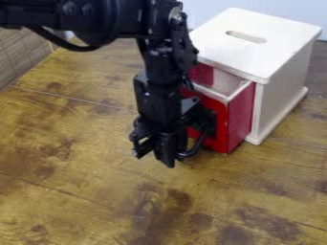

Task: Open the drawer

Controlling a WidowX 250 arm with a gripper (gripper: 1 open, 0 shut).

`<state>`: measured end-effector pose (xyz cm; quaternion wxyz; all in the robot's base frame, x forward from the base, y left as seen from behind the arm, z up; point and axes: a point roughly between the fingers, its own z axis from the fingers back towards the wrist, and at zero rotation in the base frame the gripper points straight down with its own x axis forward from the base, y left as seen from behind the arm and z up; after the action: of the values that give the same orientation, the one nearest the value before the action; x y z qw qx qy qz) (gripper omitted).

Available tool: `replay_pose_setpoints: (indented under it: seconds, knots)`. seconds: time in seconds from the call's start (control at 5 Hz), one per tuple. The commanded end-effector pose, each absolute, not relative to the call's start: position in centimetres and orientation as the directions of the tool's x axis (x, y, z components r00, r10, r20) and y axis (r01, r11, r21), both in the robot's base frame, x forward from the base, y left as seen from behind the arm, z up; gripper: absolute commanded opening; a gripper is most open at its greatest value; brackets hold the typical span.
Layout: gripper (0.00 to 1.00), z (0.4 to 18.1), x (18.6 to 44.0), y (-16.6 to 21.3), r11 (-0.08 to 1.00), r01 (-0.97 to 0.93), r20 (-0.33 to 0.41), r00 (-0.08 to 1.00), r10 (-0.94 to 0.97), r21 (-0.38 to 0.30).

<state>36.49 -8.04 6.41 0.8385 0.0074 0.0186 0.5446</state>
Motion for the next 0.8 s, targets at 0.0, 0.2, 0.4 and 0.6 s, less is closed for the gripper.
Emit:
replay_pose_setpoints:
  seconds: [0.0,0.2,0.4,0.6]
  knots:
    - [0.00,9.2,35.8,-5.1,0.472,-0.881,0.034,0.472,0.881,0.006]
    - [0.00,9.2,35.1,-4.6,0.469,-0.883,0.036,0.469,0.882,0.017]
    - [0.00,9.0,34.7,-4.0,0.469,-0.883,0.038,0.470,0.882,0.026]
    - [0.00,8.4,34.1,-2.6,0.464,-0.885,0.037,0.465,0.884,0.035]
